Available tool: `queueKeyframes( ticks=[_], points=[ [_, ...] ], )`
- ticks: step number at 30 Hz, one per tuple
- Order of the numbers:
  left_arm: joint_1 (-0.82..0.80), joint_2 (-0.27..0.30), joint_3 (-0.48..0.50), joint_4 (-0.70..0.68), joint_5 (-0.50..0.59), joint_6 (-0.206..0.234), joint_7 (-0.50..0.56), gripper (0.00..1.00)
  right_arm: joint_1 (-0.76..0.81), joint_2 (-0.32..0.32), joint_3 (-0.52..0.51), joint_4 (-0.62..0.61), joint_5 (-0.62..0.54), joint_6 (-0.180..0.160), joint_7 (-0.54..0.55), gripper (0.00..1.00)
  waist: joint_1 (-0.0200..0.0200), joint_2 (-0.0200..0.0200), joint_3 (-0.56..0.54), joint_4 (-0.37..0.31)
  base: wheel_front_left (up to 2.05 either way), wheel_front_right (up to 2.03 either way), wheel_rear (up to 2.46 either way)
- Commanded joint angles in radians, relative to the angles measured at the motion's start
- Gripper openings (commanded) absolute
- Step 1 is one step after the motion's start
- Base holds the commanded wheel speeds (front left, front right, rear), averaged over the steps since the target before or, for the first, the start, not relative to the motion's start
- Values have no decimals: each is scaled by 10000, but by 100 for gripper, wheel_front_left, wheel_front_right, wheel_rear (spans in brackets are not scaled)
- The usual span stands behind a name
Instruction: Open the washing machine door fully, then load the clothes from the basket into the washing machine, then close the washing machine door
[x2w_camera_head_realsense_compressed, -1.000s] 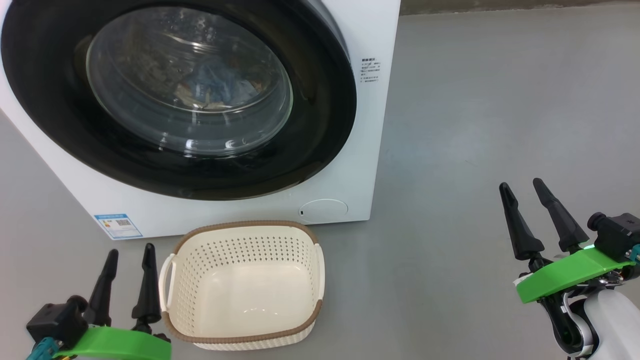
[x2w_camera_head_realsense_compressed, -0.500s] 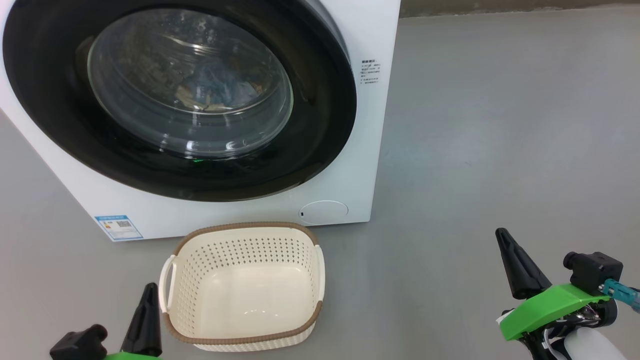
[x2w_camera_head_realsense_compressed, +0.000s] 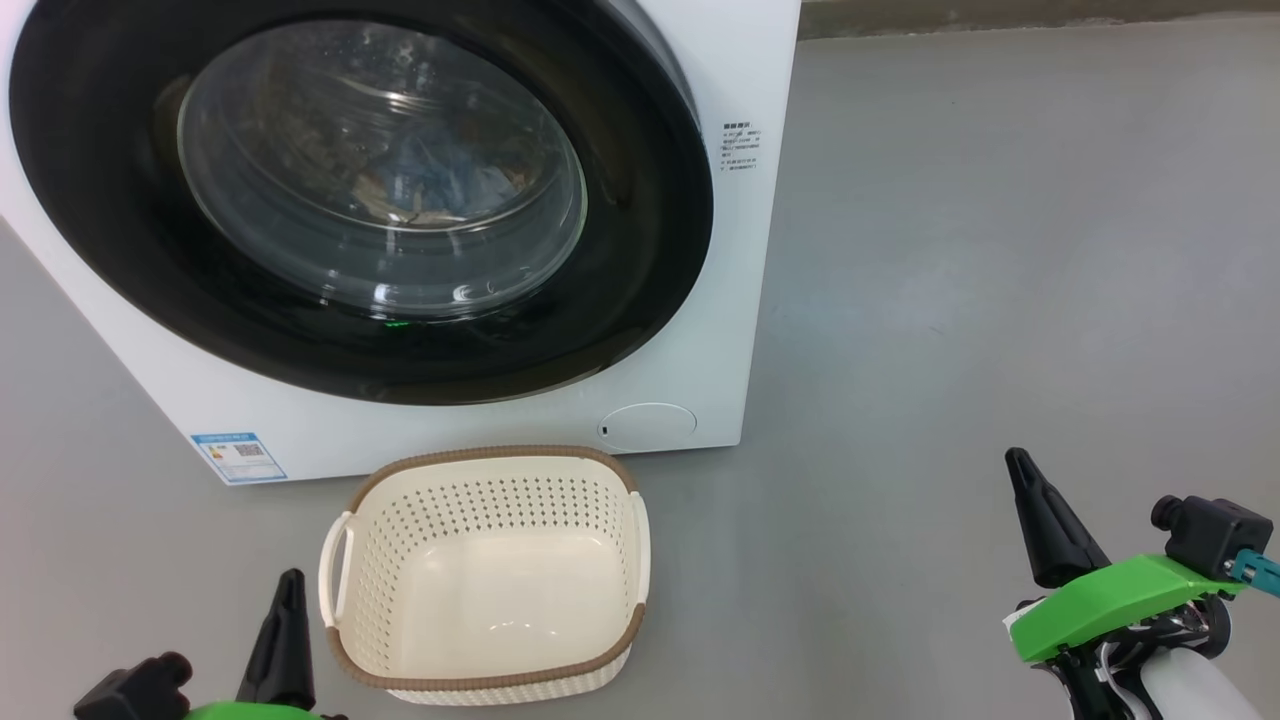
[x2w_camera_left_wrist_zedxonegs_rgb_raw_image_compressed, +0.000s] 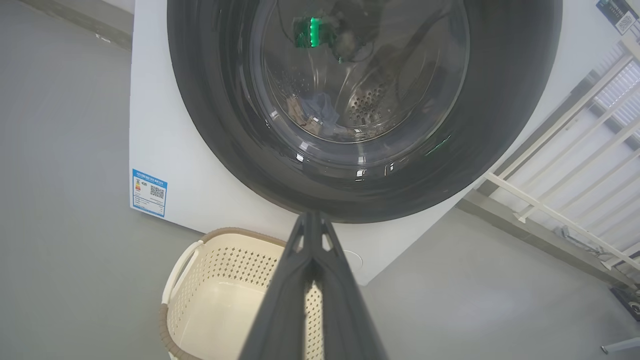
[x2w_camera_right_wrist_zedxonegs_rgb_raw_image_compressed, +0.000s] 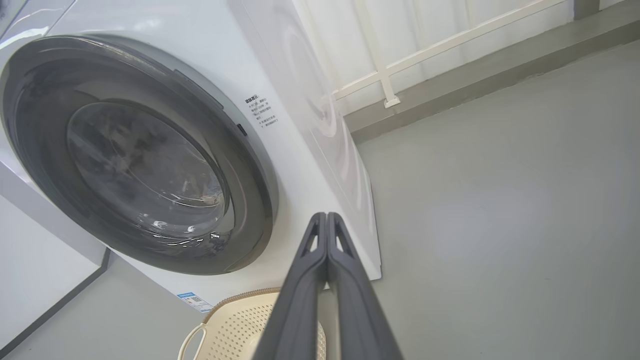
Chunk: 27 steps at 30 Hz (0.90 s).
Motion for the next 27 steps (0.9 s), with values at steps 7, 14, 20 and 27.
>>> queueKeyframes(
  ticks=[7,14,20,27],
  points=[
    [-269,29,288,-410,-871,-6,254,0,-159,11,-341,-344,774,0,238,0,-1,0,-25,2,0,0,0],
    [-272,-25,404,-482,-1485,-10,460,0,-110,130,-536,-407,1345,0,439,0,-1,0,-46,4,0,0,0],
    [-275,-64,488,-533,-1924,-13,607,0,-75,215,-675,-451,1753,0,584,0,-1,0,-61,5,0,0,0],
    [-278,-118,605,-605,-2535,-17,812,0,-26,334,-869,-513,2321,0,785,0,-1,0,-83,7,0,0,0]
  ],
)
